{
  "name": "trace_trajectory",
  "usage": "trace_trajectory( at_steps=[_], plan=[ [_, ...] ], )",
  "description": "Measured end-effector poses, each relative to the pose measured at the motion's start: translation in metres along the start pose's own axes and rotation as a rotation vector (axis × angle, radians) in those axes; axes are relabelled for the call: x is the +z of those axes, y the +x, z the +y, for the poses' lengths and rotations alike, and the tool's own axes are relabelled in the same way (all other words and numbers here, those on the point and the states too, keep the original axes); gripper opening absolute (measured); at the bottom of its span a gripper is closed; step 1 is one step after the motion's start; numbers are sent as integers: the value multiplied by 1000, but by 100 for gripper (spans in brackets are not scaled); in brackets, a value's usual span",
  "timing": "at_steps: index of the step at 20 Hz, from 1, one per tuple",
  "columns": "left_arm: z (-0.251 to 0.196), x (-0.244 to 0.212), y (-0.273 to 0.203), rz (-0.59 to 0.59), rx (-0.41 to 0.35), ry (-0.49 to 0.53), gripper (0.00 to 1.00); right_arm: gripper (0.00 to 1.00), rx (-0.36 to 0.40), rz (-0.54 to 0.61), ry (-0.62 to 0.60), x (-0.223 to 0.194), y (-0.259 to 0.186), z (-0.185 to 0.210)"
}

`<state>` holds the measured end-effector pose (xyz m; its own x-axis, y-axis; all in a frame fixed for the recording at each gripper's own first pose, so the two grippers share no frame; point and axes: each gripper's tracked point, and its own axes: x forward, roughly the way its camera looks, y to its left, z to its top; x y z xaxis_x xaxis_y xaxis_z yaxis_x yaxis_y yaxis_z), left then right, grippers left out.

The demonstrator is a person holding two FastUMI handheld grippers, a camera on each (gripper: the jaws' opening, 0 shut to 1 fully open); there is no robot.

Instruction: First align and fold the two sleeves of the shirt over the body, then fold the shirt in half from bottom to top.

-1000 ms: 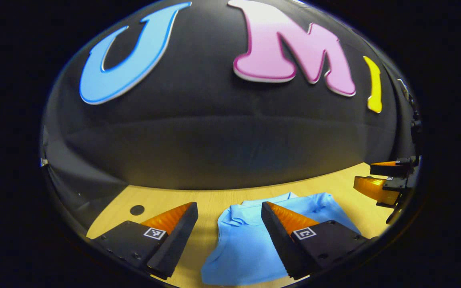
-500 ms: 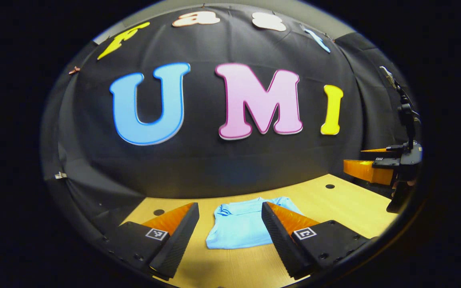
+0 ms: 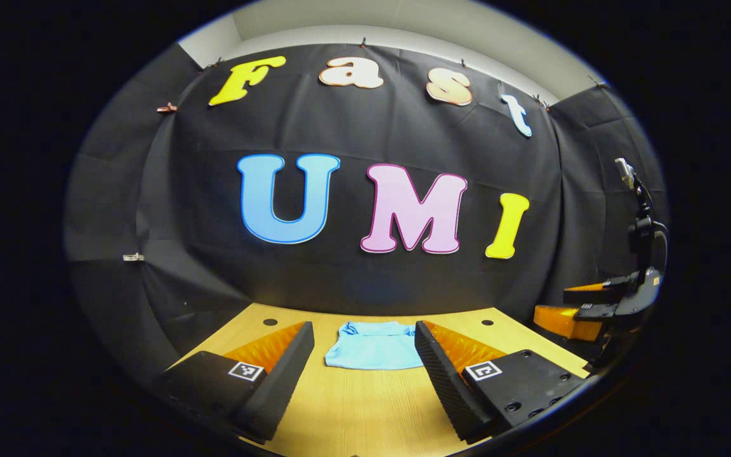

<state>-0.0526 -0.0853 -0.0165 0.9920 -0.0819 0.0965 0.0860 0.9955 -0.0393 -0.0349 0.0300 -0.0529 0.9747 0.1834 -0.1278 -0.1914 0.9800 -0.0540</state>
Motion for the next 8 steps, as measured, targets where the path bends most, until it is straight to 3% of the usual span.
trace_trajectory(
  at_steps=[2,3,6,8],
  plan=[
    [-6,-8,-28,7,0,-32,99,98,36,-3,21,-9,-26,17],
    [-14,-15,-41,24,-34,-28,100,97,42,-7,-10,-12,-36,23],
    [-17,-14,-60,31,-61,66,96,98,76,11,-116,-24,-61,38],
    [-19,-12,-70,41,-69,82,91,97,103,13,-104,-29,-75,50]
  ],
)
